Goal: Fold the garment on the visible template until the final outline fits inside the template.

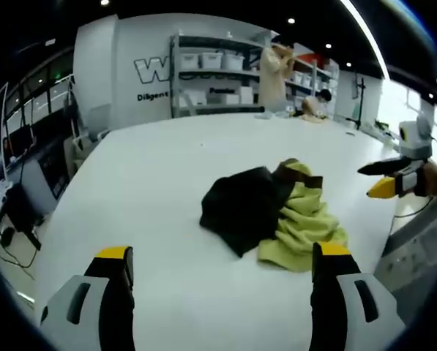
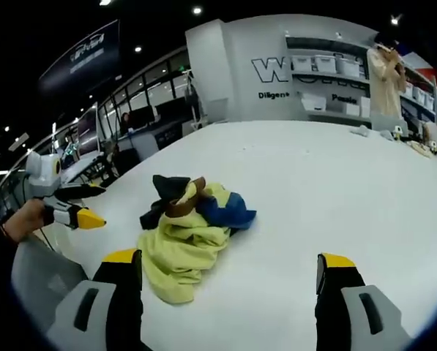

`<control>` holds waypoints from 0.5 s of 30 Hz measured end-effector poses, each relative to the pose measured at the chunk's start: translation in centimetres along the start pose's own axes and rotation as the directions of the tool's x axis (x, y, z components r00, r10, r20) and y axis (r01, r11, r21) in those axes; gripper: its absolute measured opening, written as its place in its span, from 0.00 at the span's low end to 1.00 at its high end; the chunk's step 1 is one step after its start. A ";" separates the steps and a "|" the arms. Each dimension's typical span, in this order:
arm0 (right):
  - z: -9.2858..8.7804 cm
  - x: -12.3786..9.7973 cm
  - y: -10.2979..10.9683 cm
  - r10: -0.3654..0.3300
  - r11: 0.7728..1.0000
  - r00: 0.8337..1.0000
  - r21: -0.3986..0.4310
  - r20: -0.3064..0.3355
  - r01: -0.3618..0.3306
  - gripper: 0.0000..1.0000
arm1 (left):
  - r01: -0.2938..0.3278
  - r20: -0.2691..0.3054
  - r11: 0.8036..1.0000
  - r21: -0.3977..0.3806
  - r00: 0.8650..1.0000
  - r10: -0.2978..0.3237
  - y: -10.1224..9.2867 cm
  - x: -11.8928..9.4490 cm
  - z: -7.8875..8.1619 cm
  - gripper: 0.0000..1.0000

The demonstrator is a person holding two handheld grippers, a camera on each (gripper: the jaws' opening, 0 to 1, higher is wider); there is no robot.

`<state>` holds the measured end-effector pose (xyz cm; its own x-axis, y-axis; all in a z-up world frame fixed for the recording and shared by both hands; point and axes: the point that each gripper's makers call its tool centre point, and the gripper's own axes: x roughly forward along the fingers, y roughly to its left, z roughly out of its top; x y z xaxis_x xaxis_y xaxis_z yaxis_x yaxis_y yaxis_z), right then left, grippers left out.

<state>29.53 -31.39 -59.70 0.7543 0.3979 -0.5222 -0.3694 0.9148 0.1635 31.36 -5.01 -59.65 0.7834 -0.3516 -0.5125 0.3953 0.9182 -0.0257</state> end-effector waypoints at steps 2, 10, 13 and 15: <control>-0.3 0.1 0.3 0.008 1.000 1.000 -0.014 -0.013 -0.008 0.98 | 0.007 0.008 1.000 -0.004 1.000 -0.007 -0.2 0.0 0.1 0.98; -0.4 0.2 0.0 0.006 0.999 1.000 -0.042 -0.027 -0.007 0.98 | 0.003 0.002 1.000 0.008 1.000 -0.003 -0.1 0.1 0.0 0.98; -0.4 0.2 0.0 0.003 0.999 1.000 -0.038 -0.025 -0.004 0.98 | 0.005 -0.004 1.000 0.010 1.000 -0.005 -0.2 0.1 -0.1 0.98; -0.5 0.2 -0.1 0.000 0.999 1.000 -0.040 -0.028 -0.001 0.98 | 0.007 -0.004 1.000 0.011 1.000 -0.007 -0.2 0.1 0.0 0.98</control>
<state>29.44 -31.46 -60.18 0.7386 0.3960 -0.5456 -0.3918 0.9107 0.1307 31.37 -5.24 -59.75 0.7786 -0.3571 -0.5160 0.4061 0.9136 -0.0194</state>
